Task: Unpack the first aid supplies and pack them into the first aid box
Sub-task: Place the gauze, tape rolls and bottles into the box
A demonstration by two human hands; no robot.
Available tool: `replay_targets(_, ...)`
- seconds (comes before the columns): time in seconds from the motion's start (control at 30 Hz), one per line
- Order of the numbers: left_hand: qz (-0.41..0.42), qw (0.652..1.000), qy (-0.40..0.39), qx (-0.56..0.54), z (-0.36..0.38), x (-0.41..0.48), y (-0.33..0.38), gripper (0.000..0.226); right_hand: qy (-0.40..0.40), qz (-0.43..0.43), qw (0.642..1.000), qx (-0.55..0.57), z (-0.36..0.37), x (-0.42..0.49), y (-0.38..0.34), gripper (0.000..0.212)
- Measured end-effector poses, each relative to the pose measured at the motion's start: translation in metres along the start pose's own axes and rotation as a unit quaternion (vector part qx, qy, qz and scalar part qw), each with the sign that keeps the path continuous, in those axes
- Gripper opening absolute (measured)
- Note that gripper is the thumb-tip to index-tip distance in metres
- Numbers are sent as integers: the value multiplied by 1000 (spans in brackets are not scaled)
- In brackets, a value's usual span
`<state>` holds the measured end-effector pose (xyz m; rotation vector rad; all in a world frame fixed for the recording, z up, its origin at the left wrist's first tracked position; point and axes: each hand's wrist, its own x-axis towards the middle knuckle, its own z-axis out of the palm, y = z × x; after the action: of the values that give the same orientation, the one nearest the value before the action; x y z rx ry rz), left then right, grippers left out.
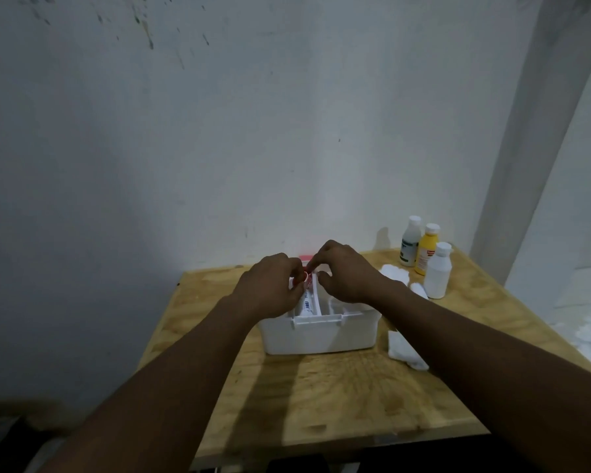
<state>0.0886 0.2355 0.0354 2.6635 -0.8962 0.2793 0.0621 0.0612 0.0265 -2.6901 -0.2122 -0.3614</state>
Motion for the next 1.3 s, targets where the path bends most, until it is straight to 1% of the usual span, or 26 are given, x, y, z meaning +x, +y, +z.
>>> replay_targets(0.2,-1,997,-60,48,-13,11,6,21,-9,3,1000,0,-8,-7,3,31)
replay_targets(0.27,-15,995,-82,55,-15,14,8,25,5,14,1000,9,-20,-11,9,29)
replay_targets(0.37,-27,991,-113,65,-14,19,12,24,34,39,998,21,-40,-21,27,27)
replay_targets(0.5,-27,987,-131,84,-7,22,21,25,52,67,996,31,-57,-40,49,25)
replay_targets(0.6,-44,989,-115,79,-4,20,22,26,64,67,995,43,-59,-53,56,23)
replay_targets(0.7,-57,991,-78,97,-8,17,25,27,100,69,991,56,-61,-62,59,23)
replay_targets(0.77,-48,992,-34,108,-11,16,31,27,124,83,987,55,-66,-69,62,22)
replay_targets(0.83,-20,995,3,95,-11,18,44,25,125,119,984,37,-73,-75,68,17)
replay_targets(0.87,0,996,11,89,-9,20,52,25,105,144,984,16,-78,-79,72,12)
replay_targets(0.9,19,996,14,84,-5,23,62,26,66,171,983,-4,-83,-83,76,14)
replay_targets(0.97,54,996,9,75,5,30,85,30,-70,236,969,-13,-93,-93,82,40)
replay_targets(1.0,67,995,1,76,11,34,97,34,-142,269,953,-16,-97,-100,83,54)
replay_targets(1.03,78,994,-10,82,18,39,109,38,-198,295,935,-25,-100,-108,83,66)
replay_targets(1.1,93,989,-40,109,31,50,128,46,-255,325,910,-38,-99,-121,86,77)
replay_targets(1.13,96,986,-57,125,37,56,136,49,-267,331,904,-37,-96,-127,88,77)
replay_targets(1.17,95,983,-77,140,42,62,143,52,-272,337,901,-28,-91,-132,90,71)
replay_targets(1.27,82,973,-134,170,56,80,156,55,-254,347,902,26,-80,-142,94,44)
replay_targets(1.3,76,971,-149,172,59,86,158,55,-245,346,905,37,-79,-143,95,40)
